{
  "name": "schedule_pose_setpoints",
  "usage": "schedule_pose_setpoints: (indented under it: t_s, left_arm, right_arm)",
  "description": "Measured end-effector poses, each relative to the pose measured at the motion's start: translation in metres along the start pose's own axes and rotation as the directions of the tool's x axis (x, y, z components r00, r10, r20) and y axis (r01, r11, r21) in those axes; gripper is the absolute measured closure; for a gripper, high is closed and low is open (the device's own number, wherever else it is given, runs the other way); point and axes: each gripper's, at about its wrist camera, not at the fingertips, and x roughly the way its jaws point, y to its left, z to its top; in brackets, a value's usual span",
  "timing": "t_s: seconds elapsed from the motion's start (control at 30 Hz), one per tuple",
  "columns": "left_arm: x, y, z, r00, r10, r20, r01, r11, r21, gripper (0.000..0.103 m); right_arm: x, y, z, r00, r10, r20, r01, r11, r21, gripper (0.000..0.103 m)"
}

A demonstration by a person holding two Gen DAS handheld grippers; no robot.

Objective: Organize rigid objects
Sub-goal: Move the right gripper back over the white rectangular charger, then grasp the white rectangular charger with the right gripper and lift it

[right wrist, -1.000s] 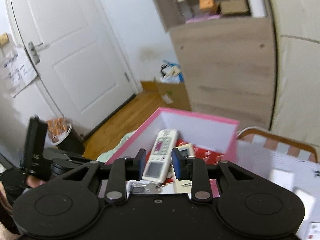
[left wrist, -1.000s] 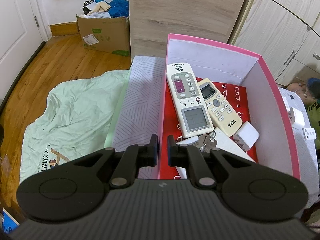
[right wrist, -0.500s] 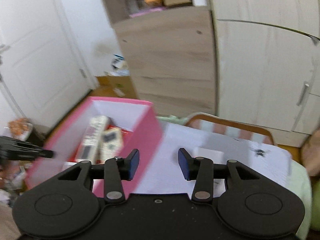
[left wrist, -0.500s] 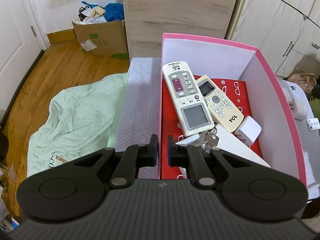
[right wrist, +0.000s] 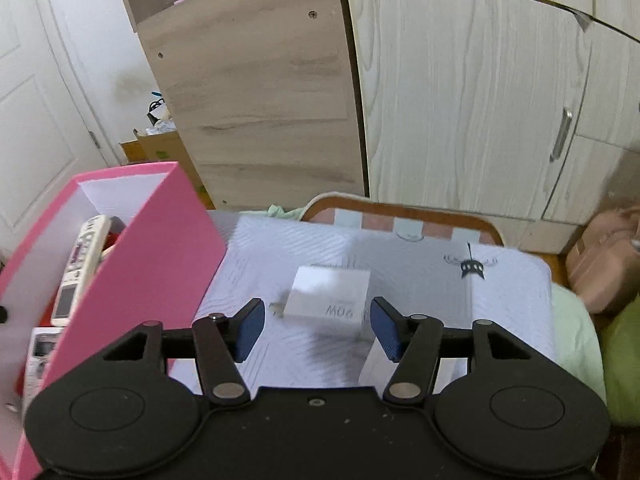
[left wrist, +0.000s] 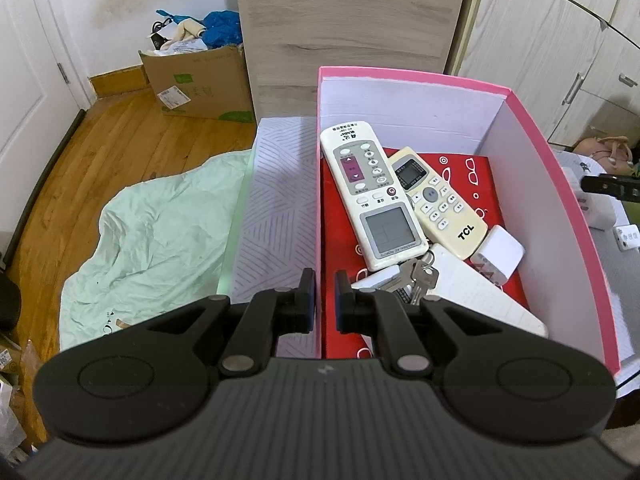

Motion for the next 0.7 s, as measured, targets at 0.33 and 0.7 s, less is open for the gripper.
schedule_pose_setpoints:
  t_s: [0.33,0.7]
  left_arm:
    - [0.0,-0.001,0.0,1.0,0.001,0.0,-0.001,1.0,0.005,0.095]
    - [-0.001,-0.002,-0.001,1.0,-0.001,0.001,0.001,1.0,0.011,0.093]
  right_arm:
    - [0.041,-0.012,0.003,0.999,-0.046,0.001,0.045,0.991,0.128,0.03]
    - [0.067,0.008,0.0,0.995,-0.081,-0.053,0.083,0.996,0.031,0.022]
